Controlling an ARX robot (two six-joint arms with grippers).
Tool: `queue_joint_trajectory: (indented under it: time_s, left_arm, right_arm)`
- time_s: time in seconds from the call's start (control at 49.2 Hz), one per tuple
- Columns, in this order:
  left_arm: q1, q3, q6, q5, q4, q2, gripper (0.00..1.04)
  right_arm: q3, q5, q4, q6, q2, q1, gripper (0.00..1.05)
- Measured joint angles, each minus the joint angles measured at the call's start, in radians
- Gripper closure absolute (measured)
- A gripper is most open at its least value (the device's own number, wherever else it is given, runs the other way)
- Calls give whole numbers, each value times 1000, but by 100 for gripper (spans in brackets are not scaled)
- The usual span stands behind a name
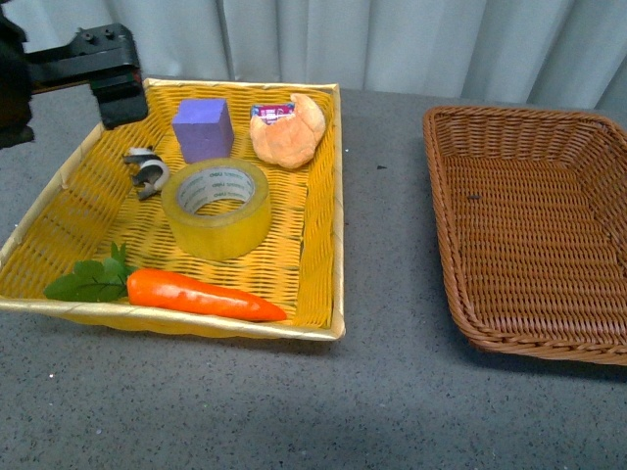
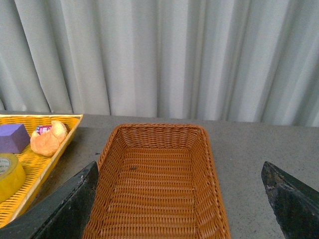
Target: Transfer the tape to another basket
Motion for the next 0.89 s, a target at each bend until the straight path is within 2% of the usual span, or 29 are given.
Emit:
queue_joint_trajectory:
  time_s: [0.305, 0.894]
  left_arm:
    - [-62, 227, -87, 27, -246, 231, 6]
    - [-77, 336, -200, -5, -347, 349, 6]
  right_arm:
    - [0, 0, 0, 0, 0, 0, 9]
    - [0, 0, 0, 0, 0, 0, 9]
